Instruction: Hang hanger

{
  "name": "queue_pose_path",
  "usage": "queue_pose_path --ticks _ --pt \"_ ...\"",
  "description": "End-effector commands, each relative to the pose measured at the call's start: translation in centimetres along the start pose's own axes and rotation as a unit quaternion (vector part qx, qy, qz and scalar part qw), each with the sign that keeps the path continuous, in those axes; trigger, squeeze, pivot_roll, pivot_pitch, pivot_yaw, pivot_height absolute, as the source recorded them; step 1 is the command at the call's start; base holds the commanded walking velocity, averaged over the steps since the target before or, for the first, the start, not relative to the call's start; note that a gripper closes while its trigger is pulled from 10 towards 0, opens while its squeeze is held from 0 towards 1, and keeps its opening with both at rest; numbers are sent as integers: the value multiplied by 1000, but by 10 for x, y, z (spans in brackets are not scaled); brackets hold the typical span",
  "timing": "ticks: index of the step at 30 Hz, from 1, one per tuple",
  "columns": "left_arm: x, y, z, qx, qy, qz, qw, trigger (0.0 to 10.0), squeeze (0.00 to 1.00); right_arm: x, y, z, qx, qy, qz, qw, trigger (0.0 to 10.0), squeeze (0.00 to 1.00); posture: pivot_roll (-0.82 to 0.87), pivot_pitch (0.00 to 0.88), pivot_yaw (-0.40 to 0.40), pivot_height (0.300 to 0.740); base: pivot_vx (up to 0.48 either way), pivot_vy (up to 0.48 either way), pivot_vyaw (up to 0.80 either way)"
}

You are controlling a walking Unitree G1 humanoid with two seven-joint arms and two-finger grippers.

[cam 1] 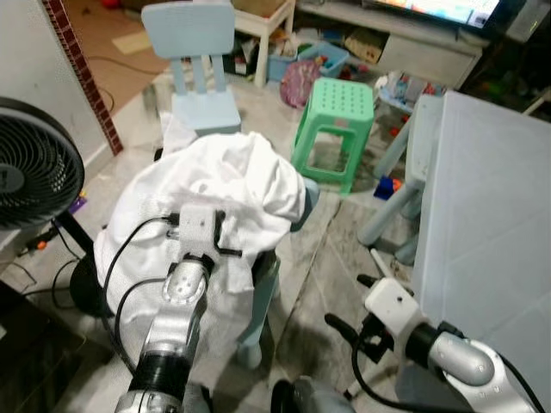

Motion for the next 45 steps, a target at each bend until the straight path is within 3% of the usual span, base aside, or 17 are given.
queue_pose_path --ticks 1,7,8,9,10,11,17,27,45 --pt "5 -9 4 2 11 -2 1000 0 0 2 0 -3 -4 -2 -1 1000 10000 0 -121 57 -100 740 0 0 0" --pt "5 -22 4 -5 46 -4 999 0 0 2 3 -4 -3 -7 1 1000 10000 0 -117 57 -100 740 0 0 0" --pt "4 -21 4 -6 52 -2 999 2745 0 2 4 -4 -2 -8 1 1000 10000 0 -117 57 -100 740 0 0 0" --pt "3 -21 5 -7 55 -1 998 2745 0 2 4 -4 -2 -9 1 1000 10000 0 -117 57 -100 740 0 0 0" --pt "2 -18 7 -11 32 -3 999 10000 925 1 5 -4 -1 -11 3 1000 10000 0 -110 59 -103 740 0 0 0" --pt "2 -15 9 -9 22 -4 1000 10000 1000 1 5 -4 -1 -12 3 1000 10000 0 -110 59 -103 740 0 0 0" --pt "-8 8 13 -25 9 3 1000 10000 1000 1 1 -5 -2 -17 4 1000 10000 0 -131 67 -104 740 0 0 0" --pt "3 37 8 -59 -14 -30 998 10000 1000 -5 -16 -9 -15 -17 -1 1000 10000 0 -199 100 -91 740 0 0 0" --pt "1 59 5 -81 -20 -27 996 10000 1000 -11 -56 -14 -50 -10 -5 999 10000 0 -268 173 -112 740 0 0 0"
Point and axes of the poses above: a point about 5 cm out from each wrist's last joint towards the gripper, its own y axis pointing out of the wrist towards the gripper, its own z axis along the axis of the wrist's last joint, x = y × z, the point moved 3 cm from there along y, pointing out of the wrist towards the gripper, and after that the axes turned 8 degrees about y, right-handed, at the moved point
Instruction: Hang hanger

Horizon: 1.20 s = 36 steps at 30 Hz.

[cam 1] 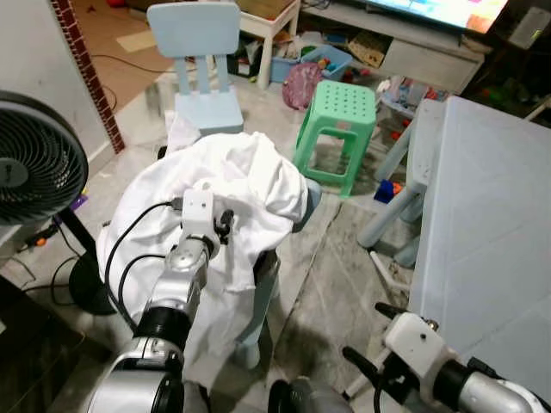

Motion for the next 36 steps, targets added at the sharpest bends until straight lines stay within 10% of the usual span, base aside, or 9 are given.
queue_pose_path --ticks 1,19,20,21,22,23,36 --pt "0 2 1 -1 0 -1 1000 10000 1000 8 -12 3 1 7 -13 1000 10000 0 -266 183 -117 740 0 0 0" --pt "-1 12 1 -25 16 -19 999 10000 992 -1 -43 -2 -25 57 1 998 10000 0 -301 248 -124 740 0 0 0" --pt "1 13 0 -28 16 -30 999 10000 0 -3 -44 -3 -27 62 6 998 10000 0 -302 248 -124 740 0 0 0" --pt "1 13 0 -28 16 -30 999 10000 0 -3 -44 -3 -27 62 6 998 10000 0 -302 248 -124 740 0 0 0" --pt "2 13 0 -27 13 -34 999 9490 0 -3 -45 -3 -29 63 7 998 10000 0 -303 248 -124 740 0 0 0" --pt "4 13 1 -25 11 -39 999 0 0 -3 -45 -3 -29 62 7 998 10000 0 -304 249 -124 740 0 0 0" --pt "12 14 -1 -25 14 -67 997 0 0 -4 -41 -1 -28 62 12 998 10000 0 -303 240 -123 740 0 0 0"
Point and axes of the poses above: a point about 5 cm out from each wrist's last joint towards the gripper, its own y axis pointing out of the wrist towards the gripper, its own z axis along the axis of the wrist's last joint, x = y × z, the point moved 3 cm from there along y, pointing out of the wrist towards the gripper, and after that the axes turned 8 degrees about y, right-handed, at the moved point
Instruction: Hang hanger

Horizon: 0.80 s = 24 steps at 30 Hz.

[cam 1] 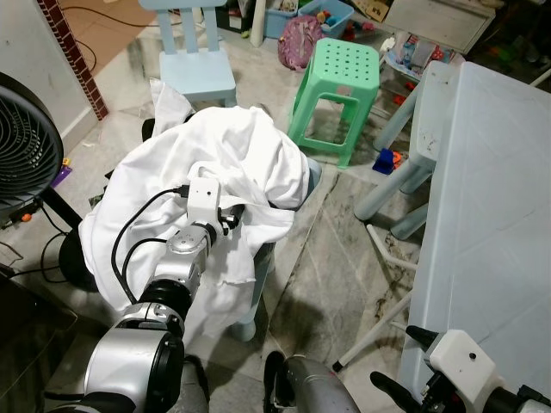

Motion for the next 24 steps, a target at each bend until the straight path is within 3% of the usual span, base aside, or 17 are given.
queue_pose_path --ticks 1,24 --pt "10 0 -8 -15 0 -23 1000 0 0 -2 -1 1 -4 -3 5 1000 10000 0 -302 238 -123 740 0 0 0" --pt "7 0 -8 -4 1 -23 1000 0 0 2 7 4 3 -13 5 1000 10000 0 -296 217 -122 740 0 0 0"
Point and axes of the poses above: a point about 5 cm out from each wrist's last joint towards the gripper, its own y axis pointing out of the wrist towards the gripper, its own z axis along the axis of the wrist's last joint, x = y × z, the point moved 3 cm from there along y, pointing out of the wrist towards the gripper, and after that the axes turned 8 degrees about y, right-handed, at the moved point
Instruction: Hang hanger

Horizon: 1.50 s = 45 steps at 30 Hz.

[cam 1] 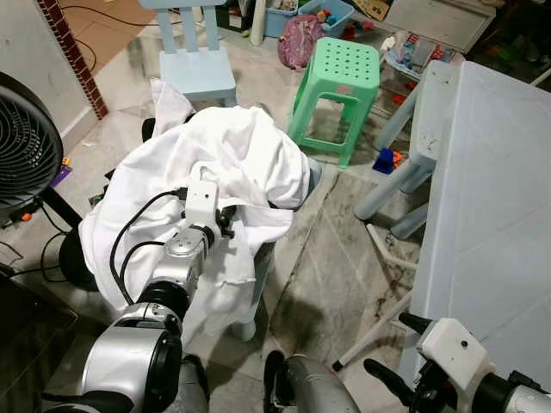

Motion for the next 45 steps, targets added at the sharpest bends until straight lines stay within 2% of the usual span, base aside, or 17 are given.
queue_pose_path --ticks 1,8,14,21,25,30,35,39,40,41,42,43,44,45 --pt "10 1 -4 -10 -1 -21 1000 0 0 -1 0 -6 -13 4 4 1000 10000 0 -297 216 -121 740 0 0 0" --pt "9 1 -3 -7 3 -21 1000 0 0 0 3 -6 -11 3 3 1000 10000 0 -291 207 -118 740 0 0 0" --pt "-2 0 1 9 13 6 1000 0 0 2 9 -4 -4 -1 3 1000 10000 0 -280 182 -108 740 0 0 0" --pt "-6 -3 15 61 23 45 997 0 0 11 28 1 20 -9 -4 1000 10000 0 -227 120 -84 740 0 0 0" --pt "-8 -9 33 113 29 63 991 0 0 14 47 9 43 -16 -1 999 10000 0 -179 77 -72 740 0 0 0" --pt "-15 -21 39 134 31 82 987 0 0 18 66 16 64 -21 -1 998 10000 0 -123 30 -59 740 0 0 0" --pt "-15 -51 34 138 1 92 986 0 0 23 84 21 81 -20 -5 997 10000 0 -43 0 -51 740 0 0 0" --pt "-16 -56 32 135 -7 97 986 0 0 23 88 22 82 -19 -5 996 10000 0 -25 0 -48 740 0 0 0" --pt "-16 -62 30 133 -12 103 986 0 0 24 91 22 84 -20 -5 996 10000 0 -25 0 -48 740 0 0 0" --pt "-17 -70 24 123 -15 108 986 0 0 24 96 23 88 -20 -4 996 10000 0 5 0 -43 740 0 0 0" --pt "-19 -80 4 90 -19 117 989 0 0 22 102 24 91 -23 0 996 10000 0 21 0 -41 740 0 0 0" --pt "-19 -80 4 90 -19 117 989 0 0 22 102 24 91 -23 0 996 10000 0 21 0 -41 740 0 0 0" --pt "-21 -88 -10 64 -21 123 990 0 0 21 107 24 93 -27 3 995 10000 0 23 0 -40 740 0 0 0" --pt "-21 -88 -10 64 -21 123 990 0 0 21 107 24 93 -27 3 995 10000 0 23 0 -40 740 0 0 0"
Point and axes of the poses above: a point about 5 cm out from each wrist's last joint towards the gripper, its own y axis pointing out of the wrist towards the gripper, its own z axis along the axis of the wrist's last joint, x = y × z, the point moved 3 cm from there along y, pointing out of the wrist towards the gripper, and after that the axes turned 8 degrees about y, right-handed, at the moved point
